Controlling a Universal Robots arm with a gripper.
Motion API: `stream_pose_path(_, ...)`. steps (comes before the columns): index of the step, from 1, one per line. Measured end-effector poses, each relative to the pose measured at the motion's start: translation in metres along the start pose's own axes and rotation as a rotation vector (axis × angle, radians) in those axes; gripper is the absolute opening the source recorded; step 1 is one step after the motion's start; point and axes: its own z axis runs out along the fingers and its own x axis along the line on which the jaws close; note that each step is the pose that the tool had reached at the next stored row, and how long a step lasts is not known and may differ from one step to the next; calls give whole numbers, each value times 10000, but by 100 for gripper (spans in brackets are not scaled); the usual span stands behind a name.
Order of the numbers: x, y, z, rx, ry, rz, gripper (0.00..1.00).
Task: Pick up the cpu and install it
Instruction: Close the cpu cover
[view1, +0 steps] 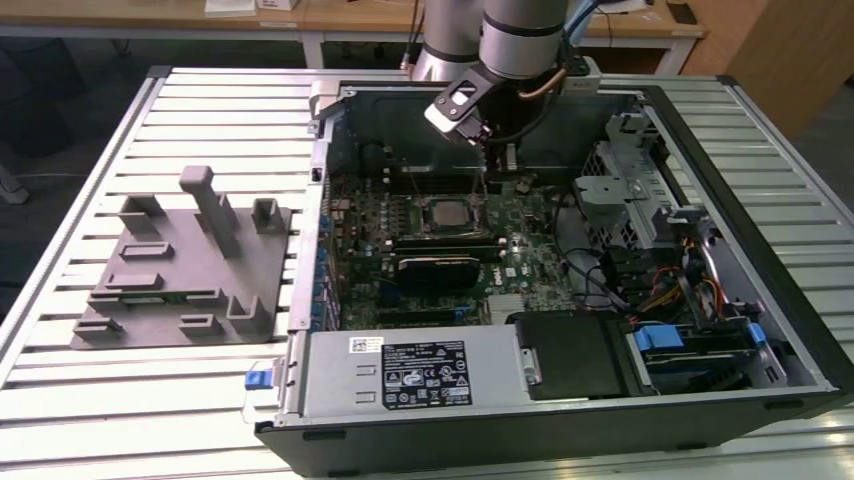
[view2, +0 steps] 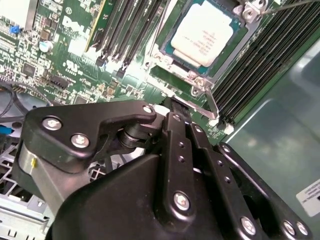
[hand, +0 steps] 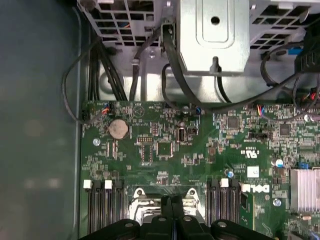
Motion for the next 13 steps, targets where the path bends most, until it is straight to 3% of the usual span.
stream_pose_path(11, 0, -29, 0, 0, -1, 0, 11)
stream_pose_path(12, 0, -29, 1, 17, 1, -2, 11)
stream_pose_path(13, 1, -28, 2, 89, 4, -2, 11)
